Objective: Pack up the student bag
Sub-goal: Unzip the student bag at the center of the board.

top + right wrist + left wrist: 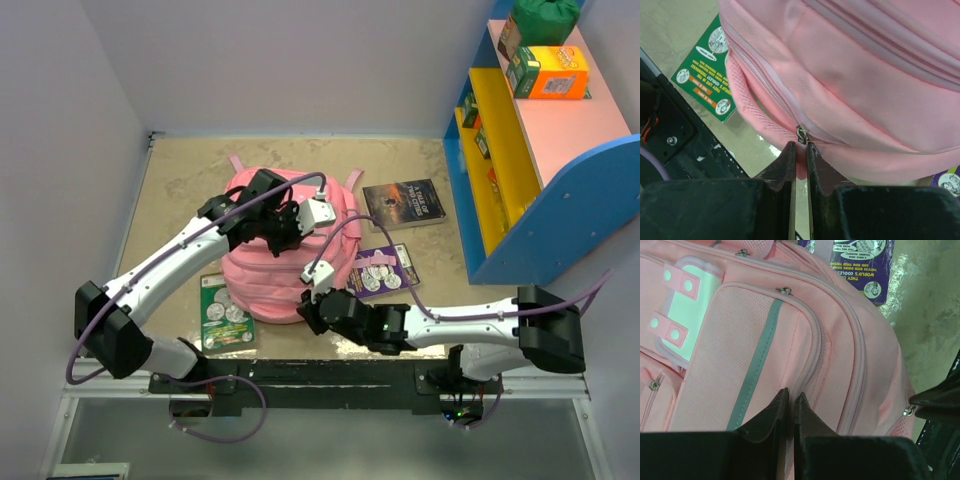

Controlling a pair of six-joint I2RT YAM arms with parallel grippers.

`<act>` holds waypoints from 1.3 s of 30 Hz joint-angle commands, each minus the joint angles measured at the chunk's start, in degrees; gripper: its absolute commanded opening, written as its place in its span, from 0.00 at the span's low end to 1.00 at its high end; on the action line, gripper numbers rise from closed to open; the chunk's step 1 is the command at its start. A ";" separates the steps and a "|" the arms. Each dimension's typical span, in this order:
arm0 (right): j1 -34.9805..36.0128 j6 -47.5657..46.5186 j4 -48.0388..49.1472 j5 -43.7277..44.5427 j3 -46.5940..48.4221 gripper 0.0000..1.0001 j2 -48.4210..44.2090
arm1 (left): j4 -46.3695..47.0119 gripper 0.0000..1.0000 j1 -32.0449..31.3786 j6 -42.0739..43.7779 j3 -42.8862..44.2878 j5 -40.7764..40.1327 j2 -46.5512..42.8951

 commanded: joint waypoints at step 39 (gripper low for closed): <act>4.90 -19.66 4.59 11.90 50.17 0.00 45.60 | 19.59 0.00 5.88 -27.43 12.88 27.89 5.49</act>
